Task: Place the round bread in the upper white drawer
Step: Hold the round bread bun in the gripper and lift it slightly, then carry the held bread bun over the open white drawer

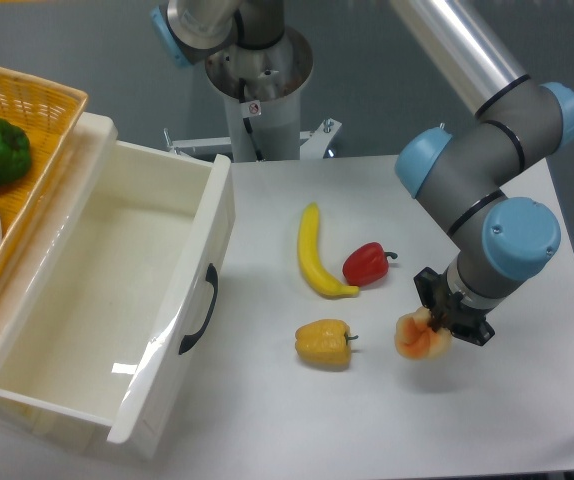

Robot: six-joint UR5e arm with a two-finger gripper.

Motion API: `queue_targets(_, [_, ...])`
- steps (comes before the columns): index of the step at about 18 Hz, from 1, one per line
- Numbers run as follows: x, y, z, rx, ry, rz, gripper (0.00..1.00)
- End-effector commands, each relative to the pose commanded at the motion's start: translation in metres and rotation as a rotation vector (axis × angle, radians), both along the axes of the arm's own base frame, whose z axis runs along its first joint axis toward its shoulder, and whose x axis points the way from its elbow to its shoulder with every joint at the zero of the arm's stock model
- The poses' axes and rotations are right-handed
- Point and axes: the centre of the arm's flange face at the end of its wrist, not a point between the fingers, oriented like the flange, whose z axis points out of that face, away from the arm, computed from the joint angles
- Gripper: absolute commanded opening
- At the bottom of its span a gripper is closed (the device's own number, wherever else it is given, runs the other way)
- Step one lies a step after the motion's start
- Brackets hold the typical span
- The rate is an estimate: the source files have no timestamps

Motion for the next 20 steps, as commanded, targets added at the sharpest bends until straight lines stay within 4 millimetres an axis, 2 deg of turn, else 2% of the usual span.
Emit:
queue_targets(8, [0.036,0.001,0.068,0.144,-0.025,0.090,0.00])
queue_targets(13, [0.074,0.004,0.120,0.272,-0.069,0.229,0.00])
queue_targets(16, [0.106,0.011,0.153,0.329,-0.076,0.258,0.00])
queue_targets(20, [0.142,0.024,0.186,0.397,-0.108,0.314,0.00])
